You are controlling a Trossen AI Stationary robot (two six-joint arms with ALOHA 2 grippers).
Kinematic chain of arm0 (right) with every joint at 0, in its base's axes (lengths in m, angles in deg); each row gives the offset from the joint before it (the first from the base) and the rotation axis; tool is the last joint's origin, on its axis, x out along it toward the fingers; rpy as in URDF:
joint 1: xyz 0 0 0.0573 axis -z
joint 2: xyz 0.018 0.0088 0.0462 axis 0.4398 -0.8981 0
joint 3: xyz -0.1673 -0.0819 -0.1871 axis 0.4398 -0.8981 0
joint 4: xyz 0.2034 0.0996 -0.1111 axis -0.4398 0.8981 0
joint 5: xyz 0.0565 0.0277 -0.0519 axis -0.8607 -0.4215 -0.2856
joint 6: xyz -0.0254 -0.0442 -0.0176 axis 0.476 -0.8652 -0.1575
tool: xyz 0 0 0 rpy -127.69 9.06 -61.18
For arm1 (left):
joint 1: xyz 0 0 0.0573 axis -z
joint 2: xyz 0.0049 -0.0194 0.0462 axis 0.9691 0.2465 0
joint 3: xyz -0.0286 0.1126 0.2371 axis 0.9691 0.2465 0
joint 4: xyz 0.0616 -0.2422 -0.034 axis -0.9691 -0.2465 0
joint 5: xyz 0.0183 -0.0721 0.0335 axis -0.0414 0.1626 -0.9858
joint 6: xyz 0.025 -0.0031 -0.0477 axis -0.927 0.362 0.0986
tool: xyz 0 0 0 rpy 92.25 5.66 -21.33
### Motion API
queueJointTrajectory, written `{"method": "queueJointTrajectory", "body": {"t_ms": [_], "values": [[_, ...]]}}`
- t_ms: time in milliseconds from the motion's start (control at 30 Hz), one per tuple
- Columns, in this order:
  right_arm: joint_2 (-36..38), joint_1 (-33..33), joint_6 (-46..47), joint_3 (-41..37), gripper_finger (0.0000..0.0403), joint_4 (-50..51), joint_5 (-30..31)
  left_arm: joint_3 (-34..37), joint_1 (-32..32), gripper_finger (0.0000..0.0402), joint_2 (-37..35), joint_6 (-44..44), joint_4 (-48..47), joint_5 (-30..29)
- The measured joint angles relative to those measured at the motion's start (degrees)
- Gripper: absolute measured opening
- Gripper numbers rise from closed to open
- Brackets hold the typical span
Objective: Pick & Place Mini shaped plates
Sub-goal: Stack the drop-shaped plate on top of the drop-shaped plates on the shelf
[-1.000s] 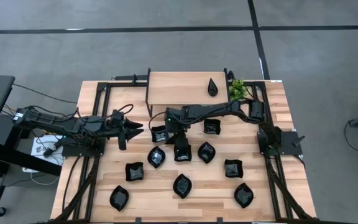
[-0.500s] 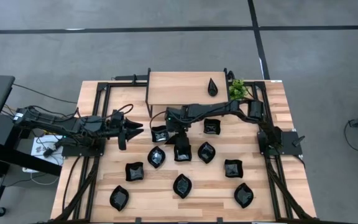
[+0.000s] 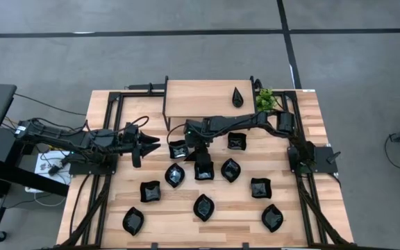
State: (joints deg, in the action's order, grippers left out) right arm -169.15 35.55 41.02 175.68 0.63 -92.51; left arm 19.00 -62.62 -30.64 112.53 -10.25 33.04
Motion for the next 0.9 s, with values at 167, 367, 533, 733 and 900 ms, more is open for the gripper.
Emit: {"method": "queueJointTrajectory", "body": {"t_ms": [167, 367, 533, 733, 900], "values": [[0.0, 0.0, 0.0, 0.0, 0.0101, 0.0, 0.0, 0.0, 0.0, 0.0145, 0.0, 0.0, 0.0, 0.0], [0.0, 0.0, 0.0, 0.0, 0.0087, 0.0, 0.0, 0.0, 0.0, 0.0145, 0.0, 0.0, 0.0, 0.0], [0.0, 0.1, 0.7, 0.0, 0.0068, 0.0, 0.0, 0.0, 0.0, 0.0145, 0.0, 0.0, 0.0, 0.0], [0.0, 0.1, 0.6, 0.0, 0.0045, 0.1, 0.0, 0.0, 0.0, 0.0145, 0.0, 0.0, 0.0, 0.0], [0.0, 0.3, 0.5, 0.0, 0.0012, 0.2, 0.0, 0.0, 0.0, 0.0145, 0.0, 0.0, 0.0, 0.0]]}}
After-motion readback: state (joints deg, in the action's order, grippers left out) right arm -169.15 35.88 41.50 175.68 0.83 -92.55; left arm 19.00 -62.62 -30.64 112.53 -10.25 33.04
